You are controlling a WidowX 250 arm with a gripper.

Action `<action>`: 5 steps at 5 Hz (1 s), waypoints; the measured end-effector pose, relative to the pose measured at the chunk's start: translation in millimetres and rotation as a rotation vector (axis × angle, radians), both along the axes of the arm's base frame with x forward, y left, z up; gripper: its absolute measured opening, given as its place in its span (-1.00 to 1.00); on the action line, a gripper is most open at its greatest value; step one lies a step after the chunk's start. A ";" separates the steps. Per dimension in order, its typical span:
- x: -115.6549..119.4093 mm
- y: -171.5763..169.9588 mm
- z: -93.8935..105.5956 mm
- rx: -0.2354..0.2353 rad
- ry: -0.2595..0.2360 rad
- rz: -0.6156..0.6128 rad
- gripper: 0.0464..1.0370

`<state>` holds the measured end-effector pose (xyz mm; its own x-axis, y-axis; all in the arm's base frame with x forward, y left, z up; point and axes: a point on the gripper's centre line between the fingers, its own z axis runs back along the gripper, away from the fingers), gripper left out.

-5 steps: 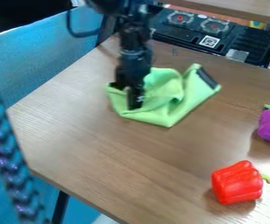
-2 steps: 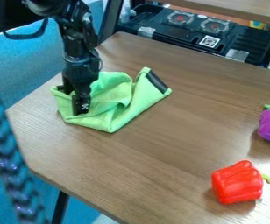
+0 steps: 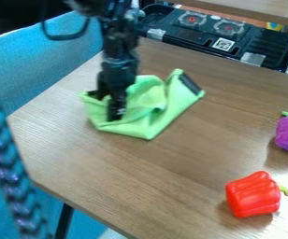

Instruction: Unfold the cloth from top left to bottom right

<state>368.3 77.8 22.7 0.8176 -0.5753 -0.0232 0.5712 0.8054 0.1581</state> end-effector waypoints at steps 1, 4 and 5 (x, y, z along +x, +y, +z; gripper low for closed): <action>25.1 -20.4 0.0 -0.025 0.017 0.018 0.93; 83.7 -68.2 13.0 -0.094 0.003 0.034 0.93; 74.8 -63.3 -2.5 -0.079 0.016 0.034 0.93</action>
<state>443.2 14.5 20.2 0.8365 -0.5480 0.0075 0.5455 0.8339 0.0842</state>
